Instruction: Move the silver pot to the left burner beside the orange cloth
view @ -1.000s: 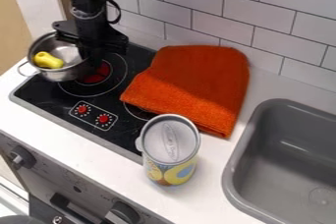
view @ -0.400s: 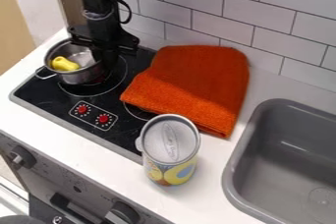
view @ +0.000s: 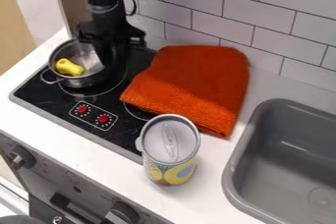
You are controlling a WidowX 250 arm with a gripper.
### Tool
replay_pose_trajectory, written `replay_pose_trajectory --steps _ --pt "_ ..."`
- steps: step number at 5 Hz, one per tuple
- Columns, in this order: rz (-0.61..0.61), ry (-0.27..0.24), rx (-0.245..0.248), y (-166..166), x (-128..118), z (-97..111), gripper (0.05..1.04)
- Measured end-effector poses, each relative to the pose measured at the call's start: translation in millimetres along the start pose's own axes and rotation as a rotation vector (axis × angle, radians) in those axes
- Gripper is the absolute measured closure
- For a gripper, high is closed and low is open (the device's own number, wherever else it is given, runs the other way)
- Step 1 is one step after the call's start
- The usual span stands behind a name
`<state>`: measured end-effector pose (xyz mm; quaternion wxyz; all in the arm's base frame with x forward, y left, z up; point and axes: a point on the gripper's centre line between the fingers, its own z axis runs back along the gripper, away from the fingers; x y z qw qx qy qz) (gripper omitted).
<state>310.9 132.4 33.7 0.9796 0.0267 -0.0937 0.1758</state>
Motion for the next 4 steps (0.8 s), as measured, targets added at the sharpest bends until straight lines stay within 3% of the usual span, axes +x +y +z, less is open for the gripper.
replay_pose_trajectory --steps 1,2,3,4 --pt "0.065 -0.024 -0.029 7 13 26 0.318" --pt "0.085 -0.03 -0.066 13 13 43 0.095" --pt "0.034 -0.042 -0.108 18 -1 58 0.084" --pt "-0.006 -0.015 -0.137 23 -23 56 0.084"
